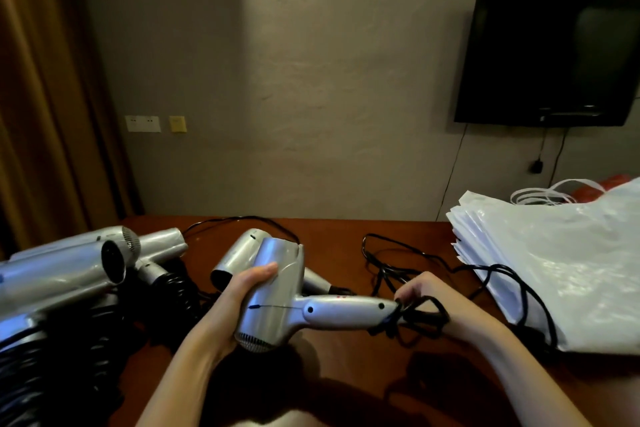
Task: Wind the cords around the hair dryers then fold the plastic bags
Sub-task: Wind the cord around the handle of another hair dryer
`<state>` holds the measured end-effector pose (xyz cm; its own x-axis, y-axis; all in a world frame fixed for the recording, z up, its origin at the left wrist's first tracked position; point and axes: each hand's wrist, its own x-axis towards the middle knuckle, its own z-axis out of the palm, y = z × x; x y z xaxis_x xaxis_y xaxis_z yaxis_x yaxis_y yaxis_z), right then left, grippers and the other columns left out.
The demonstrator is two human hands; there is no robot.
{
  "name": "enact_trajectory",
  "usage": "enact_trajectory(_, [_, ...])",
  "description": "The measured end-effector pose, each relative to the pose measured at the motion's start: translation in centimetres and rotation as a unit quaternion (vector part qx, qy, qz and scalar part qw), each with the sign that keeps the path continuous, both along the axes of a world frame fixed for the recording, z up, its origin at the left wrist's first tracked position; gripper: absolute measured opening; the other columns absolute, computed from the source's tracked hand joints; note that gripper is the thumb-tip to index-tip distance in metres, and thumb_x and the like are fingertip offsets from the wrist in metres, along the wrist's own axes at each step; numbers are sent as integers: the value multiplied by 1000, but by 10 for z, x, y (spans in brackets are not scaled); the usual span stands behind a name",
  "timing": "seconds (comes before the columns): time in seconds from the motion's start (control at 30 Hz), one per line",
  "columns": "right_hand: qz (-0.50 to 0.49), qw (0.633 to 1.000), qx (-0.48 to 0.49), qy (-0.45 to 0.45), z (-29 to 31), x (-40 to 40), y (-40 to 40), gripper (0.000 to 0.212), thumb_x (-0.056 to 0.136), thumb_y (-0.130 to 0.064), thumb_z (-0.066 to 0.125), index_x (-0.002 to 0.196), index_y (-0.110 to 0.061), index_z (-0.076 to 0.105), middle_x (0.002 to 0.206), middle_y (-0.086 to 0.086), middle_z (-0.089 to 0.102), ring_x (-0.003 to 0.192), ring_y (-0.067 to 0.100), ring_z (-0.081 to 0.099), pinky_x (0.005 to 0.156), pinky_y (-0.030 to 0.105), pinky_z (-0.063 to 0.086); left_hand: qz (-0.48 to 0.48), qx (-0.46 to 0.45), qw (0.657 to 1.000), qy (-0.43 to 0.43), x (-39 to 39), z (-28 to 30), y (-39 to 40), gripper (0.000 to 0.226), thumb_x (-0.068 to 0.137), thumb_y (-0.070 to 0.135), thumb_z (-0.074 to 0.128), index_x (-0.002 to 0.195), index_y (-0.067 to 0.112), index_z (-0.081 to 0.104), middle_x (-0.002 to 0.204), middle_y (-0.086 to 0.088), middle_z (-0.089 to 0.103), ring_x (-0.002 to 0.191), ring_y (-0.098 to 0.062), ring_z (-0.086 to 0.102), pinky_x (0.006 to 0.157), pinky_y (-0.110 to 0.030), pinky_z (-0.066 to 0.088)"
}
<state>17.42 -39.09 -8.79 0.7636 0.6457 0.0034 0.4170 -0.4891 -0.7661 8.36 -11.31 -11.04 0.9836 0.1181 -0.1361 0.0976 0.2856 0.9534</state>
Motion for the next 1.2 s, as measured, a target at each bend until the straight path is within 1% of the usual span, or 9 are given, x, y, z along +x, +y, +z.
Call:
enact_trajectory(0.1, [16,999,46,15,3,1,-5,21,66,-35,76,54,-23,65,58,0,53,54,8,46,53,19,34,8,33,999,-17,0,1,0,68,48,51,78,98,5,77,104,-28,70,83,-35,68,87,-44,49])
enact_trajectory(0.2, [37,993,92,70,10,-4,-10,24,79,-34,76,65,-17,66,62,-2,60,58,7,55,59,16,42,11,49,998,-30,2,2,0,73,47,49,78,104,3,73,102,-29,70,84,-37,68,88,-47,50])
enact_trajectory(0.33, [13,987,103,119,14,-7,-13,29,94,-26,54,77,-13,72,61,-8,58,55,2,52,60,10,40,48,132,987,-78,3,0,-8,72,45,52,75,99,5,69,79,-14,72,68,-23,69,60,-32,54])
enact_trajectory(0.53, [-74,985,63,-145,14,-15,4,26,96,-21,55,77,-19,73,70,-14,65,71,-3,58,66,13,38,124,149,972,-132,8,-6,-9,70,48,57,71,98,7,69,76,-7,74,66,-18,70,56,-26,52])
enact_trajectory(0.67, [-98,959,42,-263,1,-27,29,26,99,-24,48,116,-20,67,87,-17,63,81,-3,58,72,7,40,194,103,966,-137,11,-11,-6,67,48,58,71,99,15,69,81,-8,76,69,-22,72,55,-29,54])
enact_trajectory(0.77, [-90,964,41,-245,-7,-30,40,36,102,-18,38,137,-18,49,77,-16,58,70,-5,56,68,7,40,214,59,967,-123,11,-13,-8,57,56,51,74,100,14,68,81,-11,75,67,-24,71,53,-30,55])
enact_trajectory(0.87, [-92,968,124,-200,-7,-33,43,31,101,-13,39,131,-22,42,78,-4,67,63,-3,58,60,12,42,219,-18,971,-97,11,-14,-8,48,68,40,71,103,7,67,86,-19,73,68,-30,70,56,-32,56])
enact_trajectory(1.0, [-83,967,230,-71,-4,-38,45,12,100,-15,42,112,-13,45,87,-1,73,49,9,51,51,20,45,217,-76,969,-93,11,-15,-9,48,69,38,74,103,5,69,92,-26,71,69,-33,69,54,-33,57])
enact_trajectory(1.2, [-24,943,330,24,2,-39,40,26,95,-15,48,119,-18,56,91,11,73,62,17,62,64,24,54,204,-153,959,-126,10,-14,-8,63,74,41,68,121,1,61,101,-24,70,71,-27,70,54,-29,57])
